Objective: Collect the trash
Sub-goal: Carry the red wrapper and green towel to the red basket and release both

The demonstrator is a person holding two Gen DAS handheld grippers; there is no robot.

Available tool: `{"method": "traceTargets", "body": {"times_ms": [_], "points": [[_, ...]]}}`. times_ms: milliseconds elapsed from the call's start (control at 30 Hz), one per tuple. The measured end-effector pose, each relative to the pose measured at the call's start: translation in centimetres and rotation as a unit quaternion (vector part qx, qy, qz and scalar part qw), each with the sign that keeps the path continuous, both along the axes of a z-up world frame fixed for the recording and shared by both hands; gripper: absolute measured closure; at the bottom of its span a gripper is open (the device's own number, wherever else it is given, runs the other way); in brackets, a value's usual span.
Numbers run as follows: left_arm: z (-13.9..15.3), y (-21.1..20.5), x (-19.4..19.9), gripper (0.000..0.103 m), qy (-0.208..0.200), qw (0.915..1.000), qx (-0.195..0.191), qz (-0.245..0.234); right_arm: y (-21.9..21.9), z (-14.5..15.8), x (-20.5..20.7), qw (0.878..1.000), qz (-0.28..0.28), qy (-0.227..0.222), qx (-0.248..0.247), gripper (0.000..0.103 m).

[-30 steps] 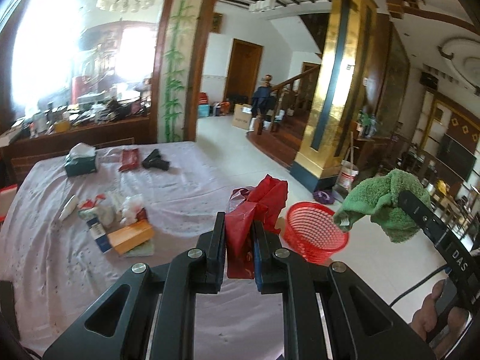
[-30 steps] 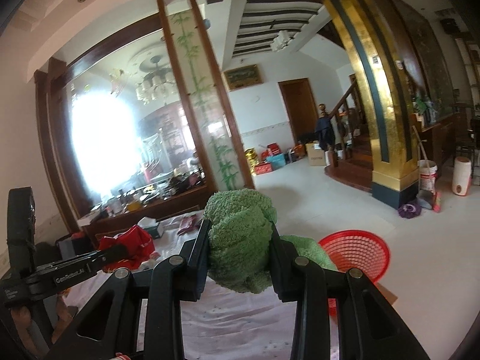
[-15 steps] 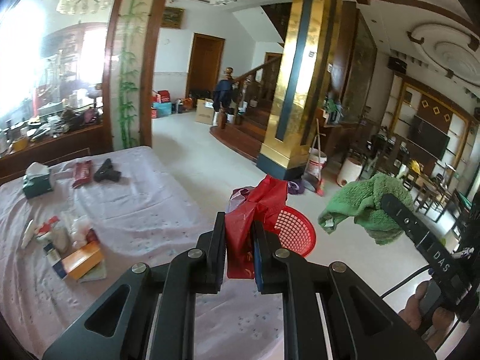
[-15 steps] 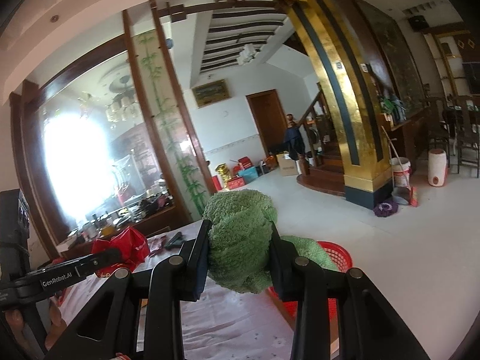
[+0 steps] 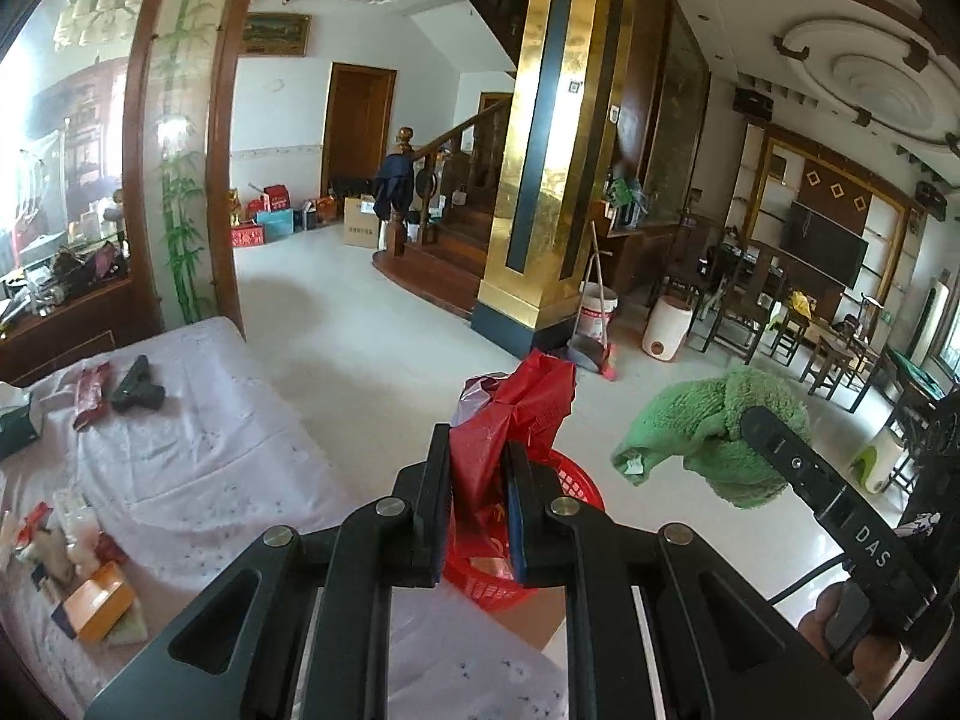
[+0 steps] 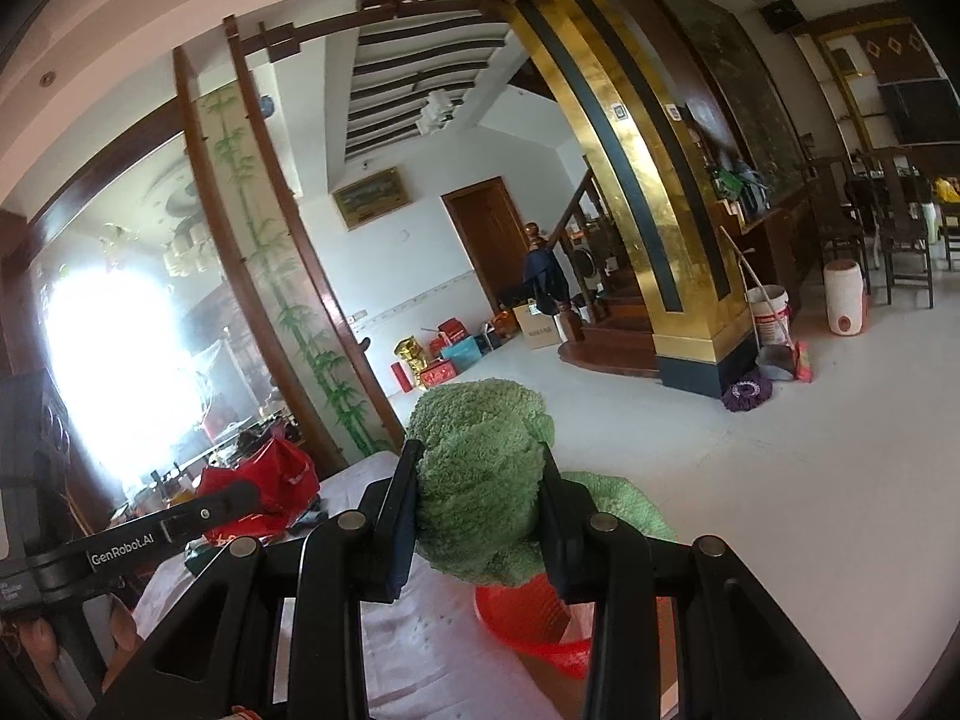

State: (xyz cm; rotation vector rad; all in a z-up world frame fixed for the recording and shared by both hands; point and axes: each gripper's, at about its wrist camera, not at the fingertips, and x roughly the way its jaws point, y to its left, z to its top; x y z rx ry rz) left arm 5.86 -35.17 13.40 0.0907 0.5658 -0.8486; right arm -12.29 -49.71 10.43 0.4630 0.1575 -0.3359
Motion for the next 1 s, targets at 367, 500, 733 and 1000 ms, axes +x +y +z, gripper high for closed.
{"method": "traceTargets", "body": {"times_ms": [367,500,733,1000], "points": [[-6.4,-5.0,3.3,0.089,0.060,0.9973,0.032,-0.028,-3.2,-4.5,3.4,0.998,-0.010,0.046,0.050,0.066],[-8.5,-6.2,4.3,0.089,0.080,0.9955,0.036,-0.036,-4.3,-5.9,4.3,0.996,-0.018,0.066,0.060,0.066],[-12.0,-8.8,6.5,0.089,0.129,0.9892,0.055,-0.043,-6.3,-7.7,6.7,0.993,-0.023,0.098,0.065,0.066],[-14.8,-9.8,7.6,0.089,0.154,0.9841,0.080,-0.037,-7.5,-11.3,9.5,0.985,-0.010,0.147,0.087,0.066]]}}
